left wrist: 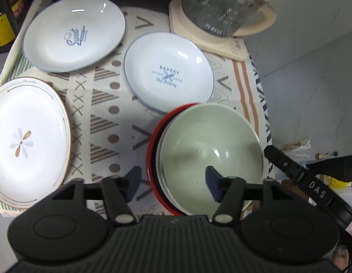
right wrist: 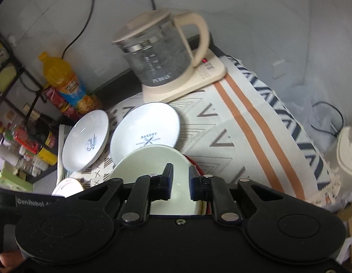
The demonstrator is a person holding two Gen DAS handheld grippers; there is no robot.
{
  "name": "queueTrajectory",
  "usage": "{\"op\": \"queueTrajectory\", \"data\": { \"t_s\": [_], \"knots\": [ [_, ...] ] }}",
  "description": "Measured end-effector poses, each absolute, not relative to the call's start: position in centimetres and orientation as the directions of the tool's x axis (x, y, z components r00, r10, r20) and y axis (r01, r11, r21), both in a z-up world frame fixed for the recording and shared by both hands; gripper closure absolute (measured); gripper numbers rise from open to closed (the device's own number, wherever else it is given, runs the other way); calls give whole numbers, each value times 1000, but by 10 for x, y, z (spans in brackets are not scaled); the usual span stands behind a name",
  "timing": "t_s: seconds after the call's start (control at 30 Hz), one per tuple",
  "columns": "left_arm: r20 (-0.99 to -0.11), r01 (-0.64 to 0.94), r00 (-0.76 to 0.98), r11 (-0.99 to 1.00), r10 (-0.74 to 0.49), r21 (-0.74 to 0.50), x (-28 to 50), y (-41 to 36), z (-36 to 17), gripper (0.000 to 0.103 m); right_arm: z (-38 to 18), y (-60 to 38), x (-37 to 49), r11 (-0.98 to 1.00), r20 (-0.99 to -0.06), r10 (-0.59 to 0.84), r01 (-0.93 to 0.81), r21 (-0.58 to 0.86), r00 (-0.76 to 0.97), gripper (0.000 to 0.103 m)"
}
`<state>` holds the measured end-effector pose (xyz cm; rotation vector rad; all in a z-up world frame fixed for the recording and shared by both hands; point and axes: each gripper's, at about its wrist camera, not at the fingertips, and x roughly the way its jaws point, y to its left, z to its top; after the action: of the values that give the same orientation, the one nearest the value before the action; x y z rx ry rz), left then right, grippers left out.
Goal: Organize plates and bowls
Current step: 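Open both grippers and pull back from the bowl stack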
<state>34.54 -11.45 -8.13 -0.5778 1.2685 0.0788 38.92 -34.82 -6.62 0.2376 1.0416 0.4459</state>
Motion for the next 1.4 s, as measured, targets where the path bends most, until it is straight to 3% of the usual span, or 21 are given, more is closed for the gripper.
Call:
{"op": "queueTrajectory", "data": {
  "t_s": [0.5, 0.6, 0.77, 1.03, 1.13, 1.4],
  "knots": [
    [-928, -556, 354, 771, -119, -311, 334, -76, -80, 31, -76, -328, 410, 846, -797, 507, -367, 387, 328, 78],
    [-928, -578, 364, 761, -85, -296, 330, -75, -79, 28, -80, -325, 416, 829, -799, 525, -388, 401, 295, 74],
    [-927, -627, 370, 722, -54, -292, 322, -71, -80, 27, -76, -313, 419, 790, -789, 553, -469, 394, 268, 56],
    [-937, -713, 348, 653, 11, -257, 299, -62, -79, 27, -63, -277, 415, 689, -769, 602, -628, 362, 217, 51],
    [-938, -735, 345, 632, 35, -247, 290, -57, -77, 27, -62, -264, 410, 645, -759, 624, -671, 365, 187, 44],
    [-937, -776, 344, 581, 63, -246, 275, -41, -76, 26, -52, -235, 400, 574, -748, 647, -740, 350, 147, 42]
  ]
}}
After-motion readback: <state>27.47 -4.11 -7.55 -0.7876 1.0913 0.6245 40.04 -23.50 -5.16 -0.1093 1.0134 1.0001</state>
